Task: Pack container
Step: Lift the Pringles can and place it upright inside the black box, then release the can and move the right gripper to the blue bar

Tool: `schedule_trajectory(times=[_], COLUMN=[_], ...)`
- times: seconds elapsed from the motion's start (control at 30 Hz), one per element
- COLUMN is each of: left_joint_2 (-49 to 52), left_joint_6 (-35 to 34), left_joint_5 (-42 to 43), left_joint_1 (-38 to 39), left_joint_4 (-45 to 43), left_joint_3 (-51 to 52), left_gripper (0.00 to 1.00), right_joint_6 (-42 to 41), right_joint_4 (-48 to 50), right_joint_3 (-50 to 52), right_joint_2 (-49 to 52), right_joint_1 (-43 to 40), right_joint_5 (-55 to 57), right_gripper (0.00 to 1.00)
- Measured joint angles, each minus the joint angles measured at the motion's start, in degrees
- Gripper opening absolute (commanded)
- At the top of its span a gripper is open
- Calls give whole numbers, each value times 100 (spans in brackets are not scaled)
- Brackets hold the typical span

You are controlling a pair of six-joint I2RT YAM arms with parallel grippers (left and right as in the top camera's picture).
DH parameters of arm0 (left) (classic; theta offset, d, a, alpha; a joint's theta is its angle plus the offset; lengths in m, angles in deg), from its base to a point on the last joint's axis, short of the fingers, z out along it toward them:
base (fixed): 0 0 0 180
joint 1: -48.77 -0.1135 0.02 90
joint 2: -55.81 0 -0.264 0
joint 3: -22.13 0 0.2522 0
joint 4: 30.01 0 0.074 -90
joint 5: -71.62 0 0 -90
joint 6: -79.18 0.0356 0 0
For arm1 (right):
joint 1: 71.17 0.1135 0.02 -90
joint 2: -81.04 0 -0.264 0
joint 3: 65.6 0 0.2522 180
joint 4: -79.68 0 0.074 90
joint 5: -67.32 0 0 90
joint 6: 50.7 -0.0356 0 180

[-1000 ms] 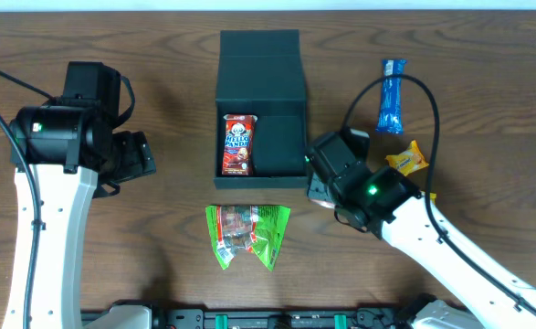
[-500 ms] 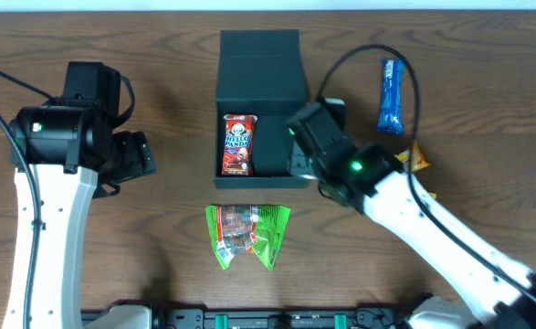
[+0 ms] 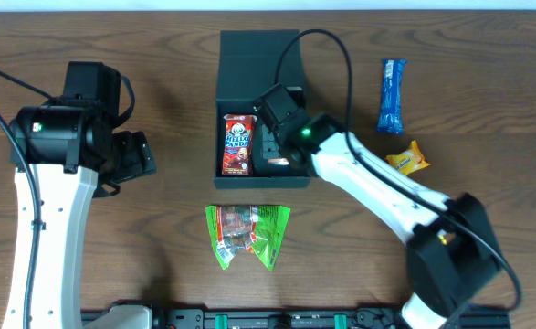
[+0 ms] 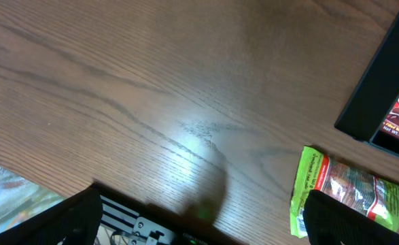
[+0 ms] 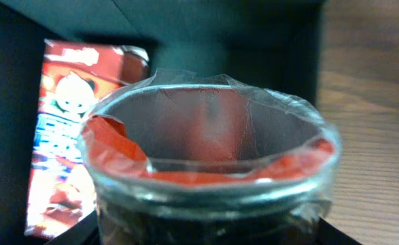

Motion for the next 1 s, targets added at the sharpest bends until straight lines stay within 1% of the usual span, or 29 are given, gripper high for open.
schedule_trajectory(times=[0.2, 0.27, 0.33, 0.4, 0.47, 0.5, 0.57, 0.73, 0.9, 1.0], left_joint_2=[0, 0, 0, 0, 0, 0, 0, 0, 0, 0], left_joint_6=[0, 0, 0, 0, -2, 0, -2, -2, -2, -2], left_joint_5=[0, 0, 0, 0, 0, 0, 0, 0, 0, 0], left_joint_1=[0, 0, 0, 0, 0, 0, 0, 0, 0, 0], left_joint_4=[0, 2, 2, 0, 0, 2, 0, 2, 2, 2], left_joint_3=[0, 0, 0, 0, 0, 0, 0, 0, 0, 0], left_gripper=[95, 95, 95, 95, 95, 95, 95, 95, 95, 95], right_joint_6=[28, 28, 24, 22, 15, 17, 7, 4, 2, -2], right_joint_4=[380, 492, 551, 599, 688, 719, 739, 697, 614, 542], right_joint_3=[0, 0, 0, 0, 0, -4, -9, -33, -33, -33], right_joint_2=[566, 704, 798, 841, 839, 839, 839, 828, 608, 234], right_joint_1=[0, 2, 11, 50, 120, 153, 223, 275, 273, 275], right_joint_5=[-251, -448, -588, -702, -750, -748, -785, -844, -844, -789], right_gripper=[44, 48, 56, 59, 65, 65, 72, 75, 74, 73])
